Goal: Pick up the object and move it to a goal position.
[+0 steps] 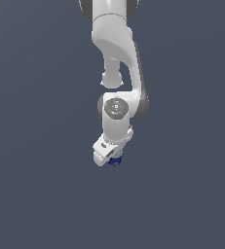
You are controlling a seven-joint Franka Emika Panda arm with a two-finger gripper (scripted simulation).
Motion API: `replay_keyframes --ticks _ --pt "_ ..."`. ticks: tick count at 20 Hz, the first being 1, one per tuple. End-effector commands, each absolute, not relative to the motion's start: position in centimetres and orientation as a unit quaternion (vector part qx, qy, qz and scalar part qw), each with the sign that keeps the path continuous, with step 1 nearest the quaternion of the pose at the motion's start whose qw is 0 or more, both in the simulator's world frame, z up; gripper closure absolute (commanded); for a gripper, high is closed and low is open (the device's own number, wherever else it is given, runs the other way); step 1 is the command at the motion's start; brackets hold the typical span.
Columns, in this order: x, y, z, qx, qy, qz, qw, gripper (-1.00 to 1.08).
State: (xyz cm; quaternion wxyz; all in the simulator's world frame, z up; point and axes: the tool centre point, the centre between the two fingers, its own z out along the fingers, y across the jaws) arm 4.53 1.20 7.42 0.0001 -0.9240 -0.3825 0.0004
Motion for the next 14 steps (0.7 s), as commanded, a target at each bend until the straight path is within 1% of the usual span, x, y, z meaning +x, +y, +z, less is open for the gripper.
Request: replay_keyframes --ticks 1,14 --pt "4.57 1.24 7.42 -0.924 -0.383 0.0 0.0 1.08" --pt "4.39 0.85 8.06 -0.924 -0.382 0.0 0.0 1.08"
